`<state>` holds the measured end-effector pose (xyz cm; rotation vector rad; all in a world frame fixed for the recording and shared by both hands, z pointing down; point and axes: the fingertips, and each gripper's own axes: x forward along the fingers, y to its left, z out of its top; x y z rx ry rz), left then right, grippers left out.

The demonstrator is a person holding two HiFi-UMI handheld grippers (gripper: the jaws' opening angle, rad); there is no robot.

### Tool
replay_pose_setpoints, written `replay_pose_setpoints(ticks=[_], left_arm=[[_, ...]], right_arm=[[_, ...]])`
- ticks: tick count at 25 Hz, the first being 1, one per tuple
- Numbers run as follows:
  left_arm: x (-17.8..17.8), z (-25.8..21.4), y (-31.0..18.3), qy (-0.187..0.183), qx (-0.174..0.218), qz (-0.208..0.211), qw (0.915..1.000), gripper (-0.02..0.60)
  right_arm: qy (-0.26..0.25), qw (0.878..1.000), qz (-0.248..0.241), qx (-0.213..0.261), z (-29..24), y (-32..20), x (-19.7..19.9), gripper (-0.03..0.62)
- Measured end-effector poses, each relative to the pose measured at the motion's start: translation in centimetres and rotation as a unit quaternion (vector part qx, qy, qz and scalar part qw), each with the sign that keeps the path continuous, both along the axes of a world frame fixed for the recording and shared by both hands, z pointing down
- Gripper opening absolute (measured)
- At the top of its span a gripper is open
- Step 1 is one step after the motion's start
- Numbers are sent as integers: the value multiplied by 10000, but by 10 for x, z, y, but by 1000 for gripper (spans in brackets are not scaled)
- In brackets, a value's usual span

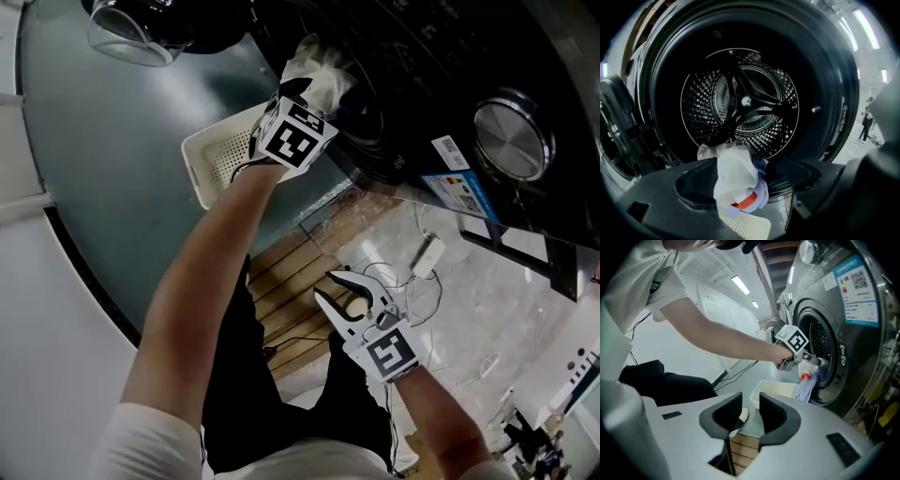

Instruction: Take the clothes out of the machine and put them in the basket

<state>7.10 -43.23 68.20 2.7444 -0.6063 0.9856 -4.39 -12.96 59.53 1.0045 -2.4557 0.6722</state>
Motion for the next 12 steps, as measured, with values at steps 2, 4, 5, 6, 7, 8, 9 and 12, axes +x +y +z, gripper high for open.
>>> replay_pose_setpoints(ticks=[2, 4, 5, 6, 7, 8, 9, 12], left_arm=[[8, 8, -10, -112, 51, 88, 9999, 435], [15, 17, -17, -217, 82, 151, 9996, 442], [18, 21, -20, -263, 90, 165, 9995, 445], [20, 25, -23, -317, 99, 168, 9993, 446], [22, 31, -26, -398, 123, 167, 9990, 449], [24, 36, -30, -512, 166, 170, 9984, 451], [26, 42, -34, -644, 222, 175, 9975, 453], [30, 59, -44, -1001, 358, 230, 9941, 466]], right_arm=[[7, 9999, 9, -121, 6, 0, 0, 95], [-5, 9998, -5, -213, 12, 3, -1, 97], [-18, 9997, -5, -256, 14, 5, -1, 97], [-36, 9996, 5, -292, 16, 6, -1, 97], [-50, 9995, 14, -319, 18, 6, -1, 97], [-54, 9994, 17, -337, 20, 6, 0, 97], [-54, 9994, 17, -352, 21, 7, 1, 97], [-69, 9992, 61, -395, 23, 9, 5, 97]])
